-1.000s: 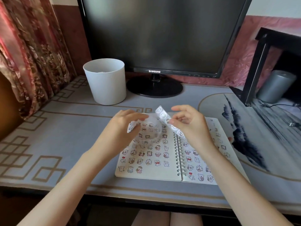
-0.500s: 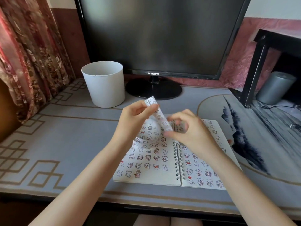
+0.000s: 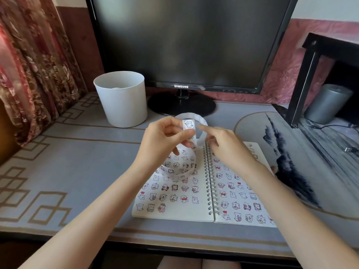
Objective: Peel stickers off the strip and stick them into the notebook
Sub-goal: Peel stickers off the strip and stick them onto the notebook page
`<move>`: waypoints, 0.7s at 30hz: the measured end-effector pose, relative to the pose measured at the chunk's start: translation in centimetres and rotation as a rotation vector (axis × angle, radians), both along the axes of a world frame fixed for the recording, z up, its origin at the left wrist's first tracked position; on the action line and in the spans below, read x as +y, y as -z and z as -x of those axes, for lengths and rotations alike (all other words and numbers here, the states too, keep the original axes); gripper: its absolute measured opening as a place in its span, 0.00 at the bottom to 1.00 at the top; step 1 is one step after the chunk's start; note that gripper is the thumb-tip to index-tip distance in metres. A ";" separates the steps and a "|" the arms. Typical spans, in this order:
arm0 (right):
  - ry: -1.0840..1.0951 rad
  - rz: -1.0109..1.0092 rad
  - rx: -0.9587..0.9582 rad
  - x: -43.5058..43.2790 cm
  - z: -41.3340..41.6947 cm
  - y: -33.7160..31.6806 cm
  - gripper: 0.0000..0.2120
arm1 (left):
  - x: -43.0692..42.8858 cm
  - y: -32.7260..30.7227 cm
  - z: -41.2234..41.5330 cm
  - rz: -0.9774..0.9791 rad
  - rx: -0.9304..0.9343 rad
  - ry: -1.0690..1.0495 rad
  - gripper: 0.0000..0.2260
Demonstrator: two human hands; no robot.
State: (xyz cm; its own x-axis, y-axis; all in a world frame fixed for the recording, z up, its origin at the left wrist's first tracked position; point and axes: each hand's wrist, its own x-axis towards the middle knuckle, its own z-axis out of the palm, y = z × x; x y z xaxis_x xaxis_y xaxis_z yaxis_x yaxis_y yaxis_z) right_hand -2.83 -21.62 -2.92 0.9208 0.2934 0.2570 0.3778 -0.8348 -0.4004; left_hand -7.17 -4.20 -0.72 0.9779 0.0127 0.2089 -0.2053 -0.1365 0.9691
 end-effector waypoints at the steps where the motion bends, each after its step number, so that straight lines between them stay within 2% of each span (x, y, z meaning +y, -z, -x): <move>1: 0.026 -0.020 -0.032 0.0 -0.3 0.1 0.22 | 0.1 0.1 -0.2 -0.021 -0.003 0.003 0.09; 2: 0.059 -0.097 -0.070 0.0 -0.3 0.0 0.20 | 0.1 0.3 -0.4 -0.038 -0.002 0.009 0.08; 4: 0.065 -0.379 -0.090 0.0 0.1 -0.4 0.12 | 0.2 0.8 -0.8 -0.065 0.002 0.017 0.07; 6: -0.008 -0.668 0.037 0.4 0.9 -1.3 0.07 | 0.3 1.2 -1.1 -0.073 0.010 0.021 0.06; 8: -0.053 -0.819 0.132 0.9 1.3 -1.6 0.03 | 0.2 1.5 -1.5 -0.073 0.013 0.026 0.05; 10: -0.035 -0.813 0.095 1.5 1.2 -1.4 0.02 | 0.1 1.5 -1.9 -0.083 -0.001 0.030 0.05; 17: 0.038 -0.876 0.045 2.5 0.6 -0.4 0.05 | 0.1 2.0 -3.2 -0.114 -0.013 0.067 0.05; 21: 0.021 -0.799 -0.033 2.6 0.8 -0.1 0.04 | 0.2 2.5 -3.4 -0.102 -0.032 0.089 0.06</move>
State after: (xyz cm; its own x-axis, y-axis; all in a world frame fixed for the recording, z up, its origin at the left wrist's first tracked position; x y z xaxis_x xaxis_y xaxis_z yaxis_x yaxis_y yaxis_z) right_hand -3.60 -19.02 -2.83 0.9124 -0.0085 0.4092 0.3870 -0.3077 -0.8692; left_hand -3.78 -3.97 -3.19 0.9669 -0.0971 0.2360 -0.2518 -0.2135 0.9439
